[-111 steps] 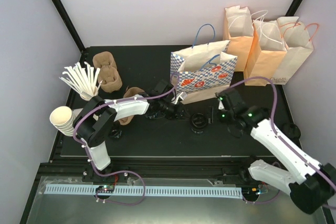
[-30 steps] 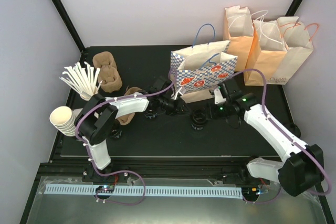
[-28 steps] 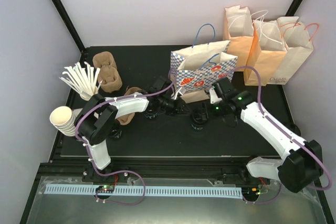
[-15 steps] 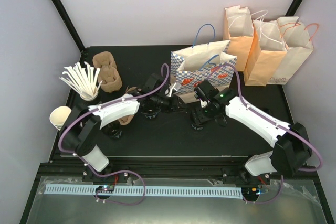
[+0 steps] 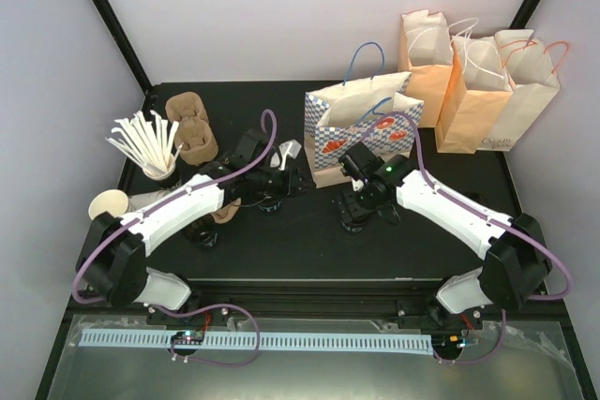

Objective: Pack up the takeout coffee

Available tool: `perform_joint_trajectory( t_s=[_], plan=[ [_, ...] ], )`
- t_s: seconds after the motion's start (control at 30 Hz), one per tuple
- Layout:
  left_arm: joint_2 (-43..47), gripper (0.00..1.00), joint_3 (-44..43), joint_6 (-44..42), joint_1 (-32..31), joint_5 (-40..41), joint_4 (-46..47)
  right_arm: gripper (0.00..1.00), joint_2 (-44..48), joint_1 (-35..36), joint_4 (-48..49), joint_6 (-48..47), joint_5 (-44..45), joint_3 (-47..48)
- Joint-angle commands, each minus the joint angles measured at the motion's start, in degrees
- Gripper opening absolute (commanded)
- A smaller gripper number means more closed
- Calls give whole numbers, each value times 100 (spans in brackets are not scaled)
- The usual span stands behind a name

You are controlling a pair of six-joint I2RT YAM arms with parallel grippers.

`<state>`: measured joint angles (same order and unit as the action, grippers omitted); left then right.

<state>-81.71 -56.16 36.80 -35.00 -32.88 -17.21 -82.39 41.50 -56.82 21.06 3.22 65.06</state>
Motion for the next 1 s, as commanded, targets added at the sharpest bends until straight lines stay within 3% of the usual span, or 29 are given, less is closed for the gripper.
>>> perform_joint_trajectory(
  t_s=[0.0, 0.23, 0.4, 0.5, 0.7, 0.83, 0.97],
  plan=[
    [410, 31, -57, -359, 168, 537, -451, 89, -86, 36, 81, 78, 7, 131],
    [1077, 44, -206, -802, 432, 1413, -802, 82, -262, 43, 156, 200, 72, 147],
    [1491, 73, -228, -963, 664, 2194, -903, 81, -380, 36, 124, 214, 218, 188],
    [1718, 97, -114, -912, 775, 2711, -717, 78, -409, 51, 117, 205, 330, 219],
    [1713, 99, -96, -663, 1425, 2938, -422, 74, -40, 58, 37, 110, 463, 519],
    [1295, 99, -251, -980, 1740, 1346, 348, 71, 567, 57, -6, -92, 469, 977],
    [604, 99, -978, -1094, 1732, 934, 265, 67, 996, 52, -110, -320, 368, 1733]
  ],
)
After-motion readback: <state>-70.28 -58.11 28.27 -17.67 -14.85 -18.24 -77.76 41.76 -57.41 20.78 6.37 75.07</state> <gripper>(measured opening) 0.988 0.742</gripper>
